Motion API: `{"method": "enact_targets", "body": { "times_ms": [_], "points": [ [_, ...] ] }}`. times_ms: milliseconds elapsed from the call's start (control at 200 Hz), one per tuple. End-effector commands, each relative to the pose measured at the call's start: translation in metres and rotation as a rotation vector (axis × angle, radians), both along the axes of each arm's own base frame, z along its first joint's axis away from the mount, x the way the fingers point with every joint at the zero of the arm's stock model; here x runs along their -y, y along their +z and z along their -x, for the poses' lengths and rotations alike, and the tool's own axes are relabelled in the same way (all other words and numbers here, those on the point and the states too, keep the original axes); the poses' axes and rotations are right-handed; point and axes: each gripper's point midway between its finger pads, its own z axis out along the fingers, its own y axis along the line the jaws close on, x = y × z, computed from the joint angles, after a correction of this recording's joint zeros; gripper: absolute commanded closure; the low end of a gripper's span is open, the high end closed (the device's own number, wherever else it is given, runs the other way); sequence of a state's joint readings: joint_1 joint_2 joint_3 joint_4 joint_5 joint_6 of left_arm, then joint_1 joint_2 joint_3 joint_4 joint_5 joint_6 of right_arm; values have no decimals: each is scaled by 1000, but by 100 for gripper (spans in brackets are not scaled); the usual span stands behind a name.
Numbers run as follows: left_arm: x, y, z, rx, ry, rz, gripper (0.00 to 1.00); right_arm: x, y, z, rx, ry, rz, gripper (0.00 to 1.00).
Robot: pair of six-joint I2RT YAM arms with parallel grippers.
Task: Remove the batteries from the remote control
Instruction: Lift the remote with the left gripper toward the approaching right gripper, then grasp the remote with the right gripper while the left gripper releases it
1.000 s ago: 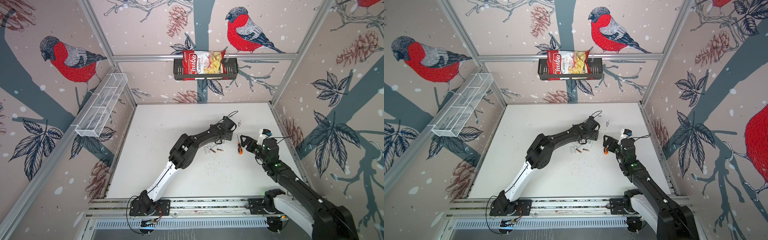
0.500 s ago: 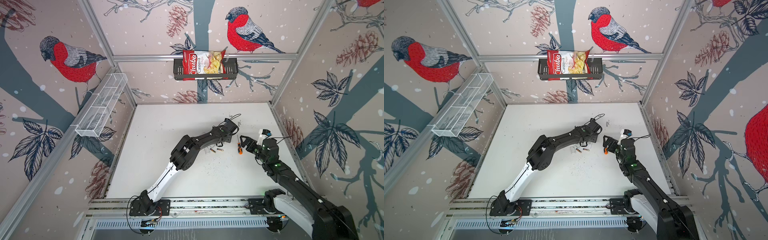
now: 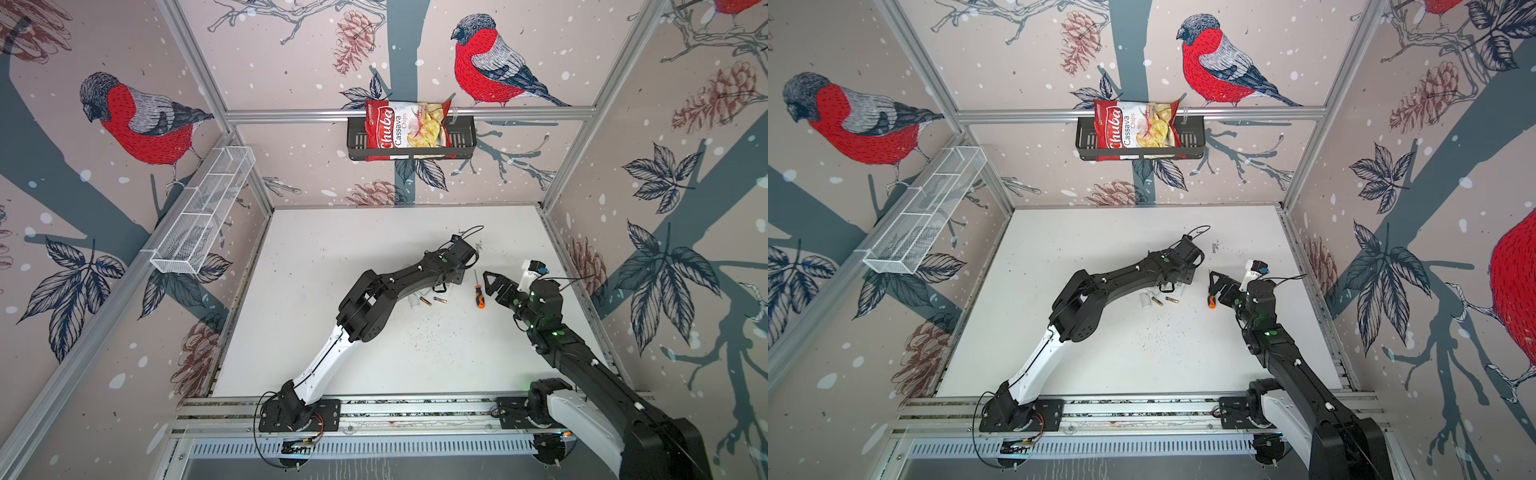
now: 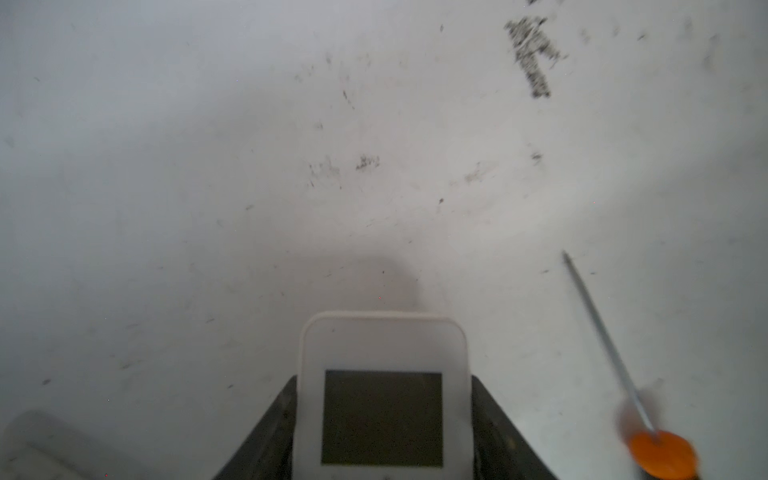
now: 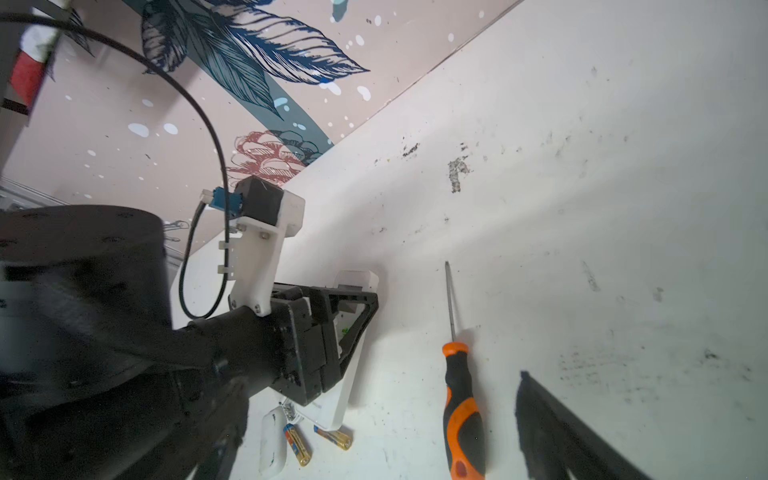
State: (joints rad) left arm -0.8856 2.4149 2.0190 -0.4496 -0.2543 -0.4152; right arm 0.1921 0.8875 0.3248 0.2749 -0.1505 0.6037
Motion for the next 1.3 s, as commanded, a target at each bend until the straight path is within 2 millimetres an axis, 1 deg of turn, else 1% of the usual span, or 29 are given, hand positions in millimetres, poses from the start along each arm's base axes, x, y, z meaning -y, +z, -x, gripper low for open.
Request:
{"method": "enact_targets", "body": {
  "times_ms": [0,25,40,65,85,125,155,175,190,240,285,390,460,470,485,585,675,720,775,891,931,1001,1041,1216,1296],
  "points": [
    [5,53,-3,42,-75,107,62,-7,23,-4,113,45,-25,1],
    [4,60,-4,36,-92,140,62,-9,26,-5,131,56,-25,1],
    [4,69,-5,42,-100,167,62,-10,27,-5,139,62,-24,1],
    [2,77,-4,37,-116,199,62,-11,29,-6,151,70,-21,1],
    [0,83,-5,33,-128,227,62,-12,32,-7,162,75,-21,1],
    [-6,101,-8,36,-155,288,63,-14,36,-9,182,86,-21,1],
    [-10,109,-9,29,-175,331,63,-15,40,-10,202,98,-24,1],
    [-14,119,-11,29,-186,370,63,-18,45,-10,222,113,-29,1],
    [-16,122,-9,24,-199,391,63,-19,48,-11,238,125,-34,1],
    [-23,140,-10,15,-274,492,63,-31,61,-11,291,198,-54,1],
    [-35,156,-14,4,-304,587,64,-44,73,-12,329,277,-74,1],
    [-58,184,-17,16,-373,748,65,-75,95,-17,385,470,-131,1],
    [-68,197,-16,19,-427,813,65,-94,105,-19,410,580,-159,1],
    [-70,198,-16,19,-432,821,65,-96,109,-19,421,592,-159,1],
    [-71,201,-15,18,-446,832,65,-100,105,-23,406,605,-161,1],
    [-80,217,-14,21,-524,925,65,-130,109,-34,412,695,-152,1],
    [-92,231,-18,32,-565,1022,66,-161,113,-42,419,774,-155,1],
    [-97,239,-19,41,-586,1072,67,-173,113,-48,416,794,-163,1],
    [-104,249,-20,55,-609,1126,67,-183,114,-56,415,812,-182,1],
    [-114,261,-20,70,-649,1190,67,-205,122,-68,445,869,-230,0],
    [-116,263,-19,82,-662,1196,67,-214,121,-72,443,889,-232,0],
    [-118,261,-21,80,-669,1202,68,-230,120,-76,444,924,-219,0],
    [-120,260,-23,75,-668,1207,68,-236,119,-79,443,927,-212,0],
    [-128,257,-24,59,-675,1249,69,-249,119,-97,437,935,-245,0],
    [-132,258,-25,64,-676,1259,70,-253,120,-102,437,949,-273,0]
  ]
}}
